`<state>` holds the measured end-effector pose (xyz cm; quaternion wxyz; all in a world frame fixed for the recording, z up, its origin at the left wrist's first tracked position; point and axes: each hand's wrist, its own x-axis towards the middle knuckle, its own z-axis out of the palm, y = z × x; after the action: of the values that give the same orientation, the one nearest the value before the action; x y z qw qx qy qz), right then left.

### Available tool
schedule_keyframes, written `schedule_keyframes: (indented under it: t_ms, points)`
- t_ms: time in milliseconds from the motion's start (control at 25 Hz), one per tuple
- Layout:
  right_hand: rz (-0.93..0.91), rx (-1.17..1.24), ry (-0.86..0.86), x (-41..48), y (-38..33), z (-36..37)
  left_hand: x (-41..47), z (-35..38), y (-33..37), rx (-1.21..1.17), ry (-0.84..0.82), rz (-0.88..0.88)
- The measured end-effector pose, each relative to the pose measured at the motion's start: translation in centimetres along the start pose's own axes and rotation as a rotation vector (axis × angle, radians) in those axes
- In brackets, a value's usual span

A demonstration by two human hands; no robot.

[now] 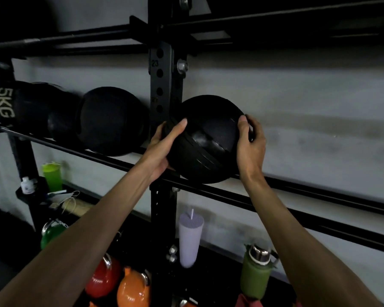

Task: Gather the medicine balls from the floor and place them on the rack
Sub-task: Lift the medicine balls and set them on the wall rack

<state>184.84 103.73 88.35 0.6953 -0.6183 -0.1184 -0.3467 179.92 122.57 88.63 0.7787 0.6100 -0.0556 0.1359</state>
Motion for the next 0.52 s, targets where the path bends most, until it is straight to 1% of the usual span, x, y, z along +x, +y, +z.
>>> schedule_keyframes:
  t_ms: [120, 200, 320, 440, 520]
  points:
    - [0.038, -0.031, 0.009, 0.7, 2.1, 0.5, 1.1, 0.0, -1.4, 0.019, 0.027, -0.022]
    - [0.058, -0.031, 0.025, 1.0, 3.0, 0.5, 1.6, 0.2, -1.9, 0.027, 0.021, -0.004]
    - [0.079, -0.027, 0.007, 1.1, 3.7, -0.1, 2.8, 0.8, -2.3, 0.114, 0.044, 0.032]
    - [0.091, -0.026, -0.03, 0.8, 4.6, -0.8, 4.5, 1.6, -3.3, 0.341, 0.177, 0.125]
    - [0.107, -0.05, -0.058, 0.7, 5.5, -1.2, 5.5, 2.5, -4.1, 0.361, 0.2, 0.214]
